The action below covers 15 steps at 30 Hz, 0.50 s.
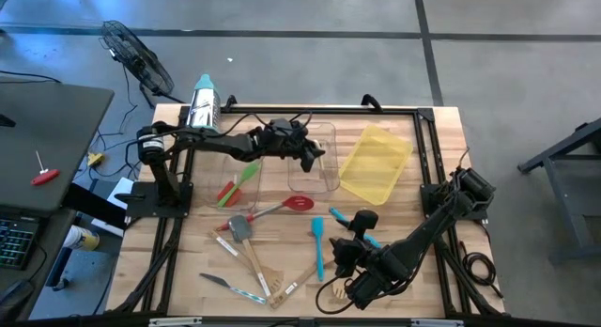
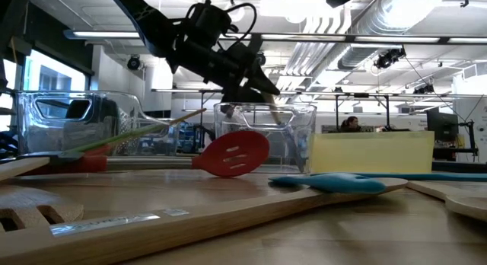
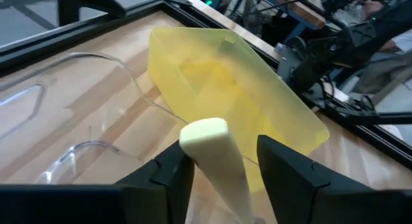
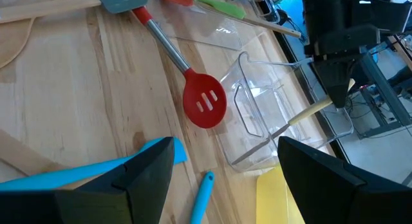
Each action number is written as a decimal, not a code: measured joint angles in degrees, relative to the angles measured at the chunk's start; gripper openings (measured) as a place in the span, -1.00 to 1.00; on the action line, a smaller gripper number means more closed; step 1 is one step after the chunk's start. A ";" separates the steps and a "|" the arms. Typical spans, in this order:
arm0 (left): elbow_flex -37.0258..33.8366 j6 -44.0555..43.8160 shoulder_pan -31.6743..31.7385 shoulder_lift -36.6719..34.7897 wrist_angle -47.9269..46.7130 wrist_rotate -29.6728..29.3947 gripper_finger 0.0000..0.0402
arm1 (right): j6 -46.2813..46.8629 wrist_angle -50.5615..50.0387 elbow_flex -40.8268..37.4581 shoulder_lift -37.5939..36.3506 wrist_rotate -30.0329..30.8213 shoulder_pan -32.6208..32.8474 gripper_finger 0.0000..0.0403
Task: Pick & Place Kitchen Items
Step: Put the yellow knife into the right transparent bin
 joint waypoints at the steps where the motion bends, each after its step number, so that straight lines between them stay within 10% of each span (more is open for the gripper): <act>1: 0.00 -0.04 0.00 0.00 -0.09 -0.14 -0.16 | 0.00 0.00 0.00 0.02 -0.01 0.00 0.34; 15: 0.00 2.31 0.02 0.00 0.08 -4.07 -0.15 | 0.00 -0.15 0.00 0.02 0.00 -0.02 0.34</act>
